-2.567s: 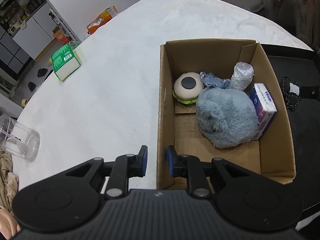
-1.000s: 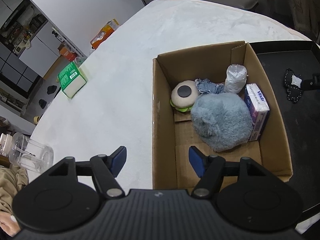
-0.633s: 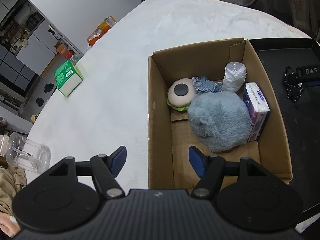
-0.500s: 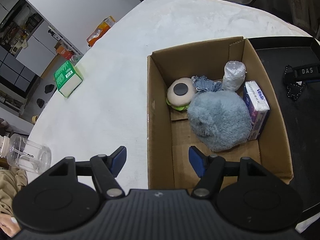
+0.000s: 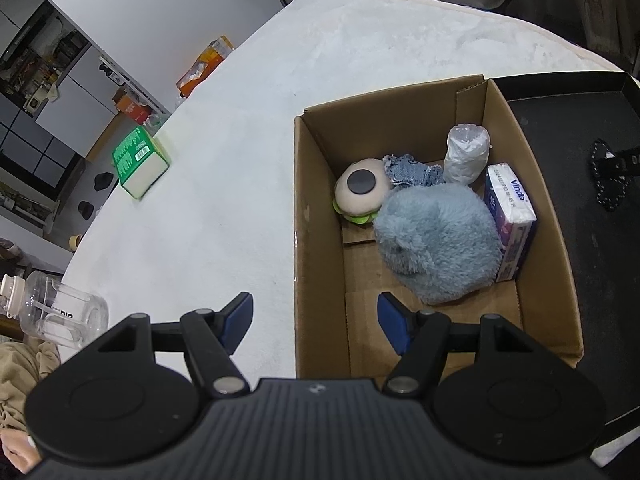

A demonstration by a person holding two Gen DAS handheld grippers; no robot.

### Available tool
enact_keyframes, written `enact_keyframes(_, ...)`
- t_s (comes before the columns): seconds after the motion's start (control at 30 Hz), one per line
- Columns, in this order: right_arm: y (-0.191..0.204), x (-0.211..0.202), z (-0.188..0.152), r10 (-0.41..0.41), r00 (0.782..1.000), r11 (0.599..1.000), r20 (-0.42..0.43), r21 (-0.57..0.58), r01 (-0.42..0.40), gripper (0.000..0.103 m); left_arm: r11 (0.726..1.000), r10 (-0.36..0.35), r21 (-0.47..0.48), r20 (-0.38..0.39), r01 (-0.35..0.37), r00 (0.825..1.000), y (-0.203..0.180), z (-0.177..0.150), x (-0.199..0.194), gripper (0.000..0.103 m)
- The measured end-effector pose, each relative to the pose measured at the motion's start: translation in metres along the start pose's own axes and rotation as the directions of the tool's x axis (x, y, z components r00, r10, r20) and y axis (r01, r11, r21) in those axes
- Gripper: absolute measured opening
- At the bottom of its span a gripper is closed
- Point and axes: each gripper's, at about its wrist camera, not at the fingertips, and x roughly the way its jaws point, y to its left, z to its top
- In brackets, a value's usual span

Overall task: Organize soft objects
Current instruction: 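Lift the black beaded item with the right gripper and carry it over the box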

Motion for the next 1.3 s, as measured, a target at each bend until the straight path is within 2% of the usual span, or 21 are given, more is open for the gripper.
enact_keyframes(0.2, -0.003, -0.012, -0.003, -0.002, 1.000, 1.000, 0.012, 0.015, 0.002, 0.031, 1.000, -0.016, -0.011, 0.015, 0.016, 1.000, 0.003, -0.001, -0.003, 0.067)
enact_keyframes(0.77, 0.011, -0.058, 0.001, 0.003, 0.996, 1.000, 0.085, 0.004, -0.003, 0.031, 0.985, -0.174, -0.009, 0.044, 0.175, 0.984, 0.011, -0.007, -0.007, 0.067)
enact_keyframes(1.3, 0.063, -0.093, 0.007, 0.026, 0.988, 0.995, 0.150, -0.094, -0.012, 0.032, 0.942, -0.315, -0.090, 0.091, 0.323, 0.945, 0.036, -0.015, -0.005, 0.067)
